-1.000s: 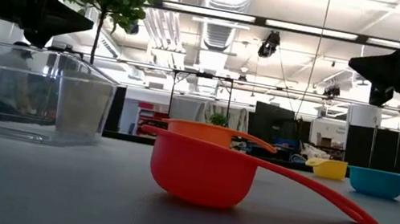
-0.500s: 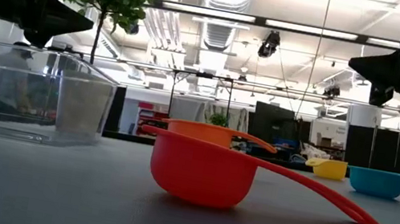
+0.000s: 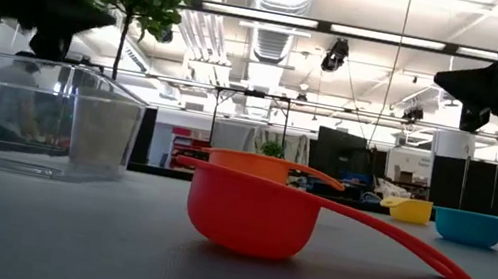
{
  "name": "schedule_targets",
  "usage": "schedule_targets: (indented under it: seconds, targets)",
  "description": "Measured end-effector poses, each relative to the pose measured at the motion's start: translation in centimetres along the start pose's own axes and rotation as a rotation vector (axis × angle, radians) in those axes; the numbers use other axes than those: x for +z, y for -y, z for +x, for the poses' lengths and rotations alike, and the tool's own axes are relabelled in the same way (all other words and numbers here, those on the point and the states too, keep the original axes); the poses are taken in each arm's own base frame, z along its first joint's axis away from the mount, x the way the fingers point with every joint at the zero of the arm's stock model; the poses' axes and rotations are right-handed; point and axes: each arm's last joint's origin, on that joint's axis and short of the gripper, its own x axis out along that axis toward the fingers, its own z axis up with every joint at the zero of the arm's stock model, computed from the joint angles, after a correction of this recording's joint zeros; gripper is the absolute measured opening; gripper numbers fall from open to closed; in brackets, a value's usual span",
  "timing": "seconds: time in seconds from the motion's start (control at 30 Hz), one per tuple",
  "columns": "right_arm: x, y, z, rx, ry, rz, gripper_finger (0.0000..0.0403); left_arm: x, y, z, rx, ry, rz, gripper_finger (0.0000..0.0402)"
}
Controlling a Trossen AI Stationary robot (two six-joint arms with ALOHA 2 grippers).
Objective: Nest measuring cups in basket
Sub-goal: Stack the green measuring cup on top of the orange measuring cup
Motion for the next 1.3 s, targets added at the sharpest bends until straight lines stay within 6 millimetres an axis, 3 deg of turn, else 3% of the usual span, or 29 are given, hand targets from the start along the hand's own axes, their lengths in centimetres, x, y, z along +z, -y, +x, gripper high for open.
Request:
schedule_targets:
  seconds: [0.17, 0.27, 0.43, 0.6, 0.87, 1.1, 1.3]
  targets:
    - [0.0, 0.0, 0.0, 0.0, 0.0, 0.0, 0.0009, 4.9, 1.9, -0.1, -0.003, -0.138, 0.054, 0.0]
    - [0.0, 0.0, 0.0, -0.001, -0.001, 0.001, 0.0009, 7.4, 3.3, 1.3, 0.038, -0.273, 0.101, 0.0]
    - [0.0, 0.0, 0.0, 0.0, -0.002, 0.001, 0.0009, 8.6, 6.2, 4.8, 0.052, -0.655, 0.151, 0.0]
    - [0.0, 0.0, 0.0, -0.001, -0.002, 0.001, 0.0009, 8.1, 10.2, 6.6, 0.087, -0.924, 0.177, 0.0]
    - [0.0, 0.0, 0.0, -0.001, -0.002, 0.001, 0.0009, 6.8, 17.9, 4.8, 0.08, -0.947, 0.173, 0.0013]
    - [0.0, 0.0, 0.0, -0.001, -0.003, 0.001, 0.0009, 2.7, 22.3, 5.0, 0.145, -1.038, 0.178, 0.01]
    - [0.0, 0.0, 0.0, -0.001, -0.003, 0.001, 0.0009, -1.9, 23.7, 5.5, 0.31, -1.357, 0.222, 0.0194]
